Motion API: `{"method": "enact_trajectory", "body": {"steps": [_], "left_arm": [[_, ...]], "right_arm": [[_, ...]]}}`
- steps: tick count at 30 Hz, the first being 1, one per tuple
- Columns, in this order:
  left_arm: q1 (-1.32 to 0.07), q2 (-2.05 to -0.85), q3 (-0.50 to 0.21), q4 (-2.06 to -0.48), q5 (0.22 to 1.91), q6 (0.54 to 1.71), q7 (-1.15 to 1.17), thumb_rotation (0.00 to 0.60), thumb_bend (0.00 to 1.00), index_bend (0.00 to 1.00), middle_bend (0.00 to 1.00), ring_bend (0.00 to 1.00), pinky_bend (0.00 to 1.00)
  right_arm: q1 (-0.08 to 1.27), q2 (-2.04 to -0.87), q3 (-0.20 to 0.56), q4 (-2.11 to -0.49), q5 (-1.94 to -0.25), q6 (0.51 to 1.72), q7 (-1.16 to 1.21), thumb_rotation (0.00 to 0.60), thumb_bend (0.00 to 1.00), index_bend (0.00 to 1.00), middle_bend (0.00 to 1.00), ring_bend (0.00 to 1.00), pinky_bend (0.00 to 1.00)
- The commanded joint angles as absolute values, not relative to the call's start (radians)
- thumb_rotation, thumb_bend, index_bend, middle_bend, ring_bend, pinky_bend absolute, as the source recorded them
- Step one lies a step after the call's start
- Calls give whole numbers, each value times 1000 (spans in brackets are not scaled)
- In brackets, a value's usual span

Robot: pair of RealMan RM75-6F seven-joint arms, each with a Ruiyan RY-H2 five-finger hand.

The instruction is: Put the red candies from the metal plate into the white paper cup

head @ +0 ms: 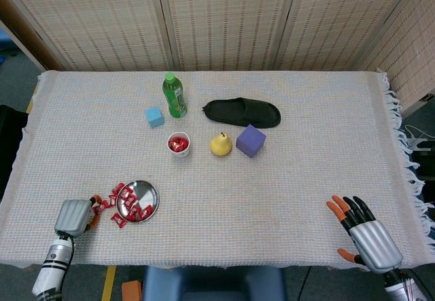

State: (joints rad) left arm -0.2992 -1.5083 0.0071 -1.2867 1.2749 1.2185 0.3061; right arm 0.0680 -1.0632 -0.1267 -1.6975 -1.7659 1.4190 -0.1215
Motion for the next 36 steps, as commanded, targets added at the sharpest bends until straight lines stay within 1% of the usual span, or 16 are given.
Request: {"method": "enact_trajectory", "body": {"steps": [1,10,12,15,20,28,32,35,36], "left_arm": [[-302,-1501,-1,-1299,1268,1207,316,600,377,377,945,970,1000],[-307,-1511,-17,-1298,1256,1191,349,600,378,380,945,970,1000],[-306,-1520,-23,-1289,1257,1199,351,600,378,393,945,970,1000],[-302,-1534,-31,-1275,1260,1213,347,600,378,442,949,971,1000],[-300,-1542,-34,-1263,1262,1212,339,600,378,483,954,970,1000],[-298,-1550,-39,-1251,1285,1221,308,600,386,498,955,971,1000],[-290,-1532,-48,-1274,1306,1251,263,600,388,502,956,974,1000],[-288,-1496,-68,-1327,1329,1288,228,600,389,502,957,976,1000],[-291,-1484,-84,-1356,1332,1305,224,600,389,502,957,976,1000]], "right_arm": [[66,-1063,-127,-1697,-1766,1423,-121,600,46,0,0,0,0],[65,-1062,-126,-1696,-1767,1426,-119,600,46,0,0,0,0],[65,-1062,-126,-1696,-1767,1427,-118,600,47,0,0,0,0],[66,-1061,-127,-1695,-1768,1426,-118,600,47,0,0,0,0],[66,-1062,-127,-1695,-1768,1425,-119,600,47,0,0,0,0],[66,-1063,-126,-1697,-1765,1423,-123,600,47,0,0,0,0],[67,-1063,-124,-1697,-1760,1421,-122,600,46,0,0,0,0],[68,-1065,-122,-1697,-1756,1418,-125,600,46,0,0,0,0],[69,-1067,-121,-1697,-1754,1416,-128,600,47,0,0,0,0]]}}
